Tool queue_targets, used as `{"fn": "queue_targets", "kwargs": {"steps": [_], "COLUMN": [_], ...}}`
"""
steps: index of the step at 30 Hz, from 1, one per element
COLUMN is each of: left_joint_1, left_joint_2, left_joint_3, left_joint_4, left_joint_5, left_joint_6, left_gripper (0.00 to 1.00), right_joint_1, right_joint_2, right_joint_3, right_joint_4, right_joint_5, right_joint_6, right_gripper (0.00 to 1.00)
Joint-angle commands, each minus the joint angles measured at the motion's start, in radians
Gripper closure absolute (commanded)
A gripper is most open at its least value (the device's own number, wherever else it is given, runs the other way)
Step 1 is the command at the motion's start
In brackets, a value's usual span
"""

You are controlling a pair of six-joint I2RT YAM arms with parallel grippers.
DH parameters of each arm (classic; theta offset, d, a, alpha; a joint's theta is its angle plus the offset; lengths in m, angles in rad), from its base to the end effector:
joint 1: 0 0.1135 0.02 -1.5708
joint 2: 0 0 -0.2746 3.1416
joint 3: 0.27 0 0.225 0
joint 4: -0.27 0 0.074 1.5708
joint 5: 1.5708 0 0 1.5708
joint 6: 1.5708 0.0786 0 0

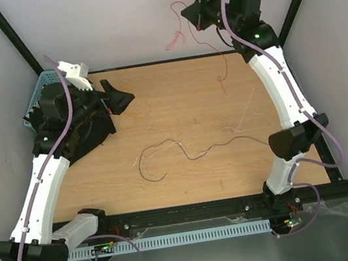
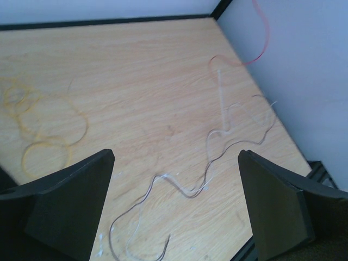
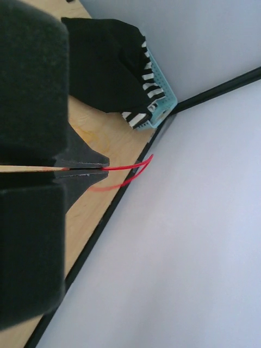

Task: Zip-tie the wires
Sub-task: Pick up the cable at the center of the board.

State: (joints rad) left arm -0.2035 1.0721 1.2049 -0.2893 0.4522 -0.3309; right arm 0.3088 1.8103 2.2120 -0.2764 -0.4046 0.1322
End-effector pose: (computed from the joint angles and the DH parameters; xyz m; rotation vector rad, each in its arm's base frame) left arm 0.2267 -0.0819 0.4203 0.2309 1.7604 -0.7796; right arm 0.3777 0.1530 0.5386 -0.4638 1.4148 0.6499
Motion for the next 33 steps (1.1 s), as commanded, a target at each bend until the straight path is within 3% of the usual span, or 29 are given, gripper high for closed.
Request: {"fn": "queue_targets", "kwargs": {"steps": [1, 11, 19, 26, 33], "left_joint_1": [-0.001, -0.115, -0.180, -0.248, -0.314], "left_joint_2": [0.020, 0.035, 0.032, 0.047, 0.091], "left_joint_3": [0.016, 0.021, 0.025, 0.018, 0.038], "left_joint_4": [0.171, 0.283, 0.344, 0.396, 0.432], "left_joint_5": [0.115, 0.170, 0.194, 0.164, 0.156], "left_joint_6": [-0.094, -0.138, -0.177, -0.187, -0.192], "left_gripper": [0.01, 0.06, 0.26, 0.36, 0.37], "right_joint_1": [0.000, 0.000, 0.001, 0.002, 0.001], "right_joint_2": [-0.158, -0.380, -0.505, -0.587, -0.631], "right_joint_3": [-0.063, -0.245, -0.396, -0.512, -0.637], "right_joint_4": [-0.039, -0.045, -0.037, -0.021, 0.052], "right_joint_5": [-0.048, -0.060, -0.145, -0.151, -0.136], "right_joint_6": [-0.023, 0.003, 0.031, 0.054, 0.116], "right_gripper": [1.00, 1.00, 1.00, 1.00, 1.00]}}
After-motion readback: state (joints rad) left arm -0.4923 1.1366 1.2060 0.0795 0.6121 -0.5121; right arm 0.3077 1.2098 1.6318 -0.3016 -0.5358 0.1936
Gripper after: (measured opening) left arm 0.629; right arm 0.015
